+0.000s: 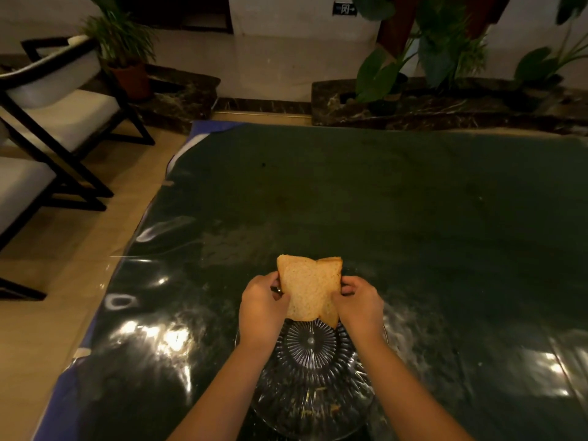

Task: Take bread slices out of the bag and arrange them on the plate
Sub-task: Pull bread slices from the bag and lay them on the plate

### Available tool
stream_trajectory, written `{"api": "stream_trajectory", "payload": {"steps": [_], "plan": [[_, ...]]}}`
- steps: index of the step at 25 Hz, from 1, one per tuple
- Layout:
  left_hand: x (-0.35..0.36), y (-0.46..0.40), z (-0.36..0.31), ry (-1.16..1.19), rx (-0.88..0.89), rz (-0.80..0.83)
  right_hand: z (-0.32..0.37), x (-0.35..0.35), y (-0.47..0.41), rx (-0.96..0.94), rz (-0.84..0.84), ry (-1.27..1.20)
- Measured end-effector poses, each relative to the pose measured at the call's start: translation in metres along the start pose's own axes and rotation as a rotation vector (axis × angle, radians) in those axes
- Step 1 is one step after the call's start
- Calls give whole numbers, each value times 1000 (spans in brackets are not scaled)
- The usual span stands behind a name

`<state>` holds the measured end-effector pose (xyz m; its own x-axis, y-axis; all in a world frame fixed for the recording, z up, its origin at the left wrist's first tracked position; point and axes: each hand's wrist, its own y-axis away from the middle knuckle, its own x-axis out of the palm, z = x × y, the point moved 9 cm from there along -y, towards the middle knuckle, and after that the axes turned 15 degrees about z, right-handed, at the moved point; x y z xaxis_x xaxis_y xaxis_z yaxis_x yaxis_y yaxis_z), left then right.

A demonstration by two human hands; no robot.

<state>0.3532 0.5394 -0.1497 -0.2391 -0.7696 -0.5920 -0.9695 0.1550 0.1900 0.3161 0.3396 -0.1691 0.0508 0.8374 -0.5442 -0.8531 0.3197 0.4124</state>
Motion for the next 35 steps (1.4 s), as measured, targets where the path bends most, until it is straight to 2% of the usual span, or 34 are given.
{"api": "stream_trajectory", "payload": {"steps": [5,10,15,20,23,30,35], "plan": [[-3,7,-9,63,58,10,6,-4,9,-12,-68,-142],[-2,26,13,177,29,72,-6,-2,41,-98,-71,-313],[7,32,27,121,3,144,-22,2,50,-87,-100,-288],[7,27,34,100,-13,122,-30,3,42,-70,-63,-144],[15,27,32,107,-2,181,-31,11,43,-79,6,-171],[18,29,35,176,-68,202,-34,7,47,-62,17,-205],[-1,39,12,96,-45,182,-26,-16,62,1,29,-262]]}}
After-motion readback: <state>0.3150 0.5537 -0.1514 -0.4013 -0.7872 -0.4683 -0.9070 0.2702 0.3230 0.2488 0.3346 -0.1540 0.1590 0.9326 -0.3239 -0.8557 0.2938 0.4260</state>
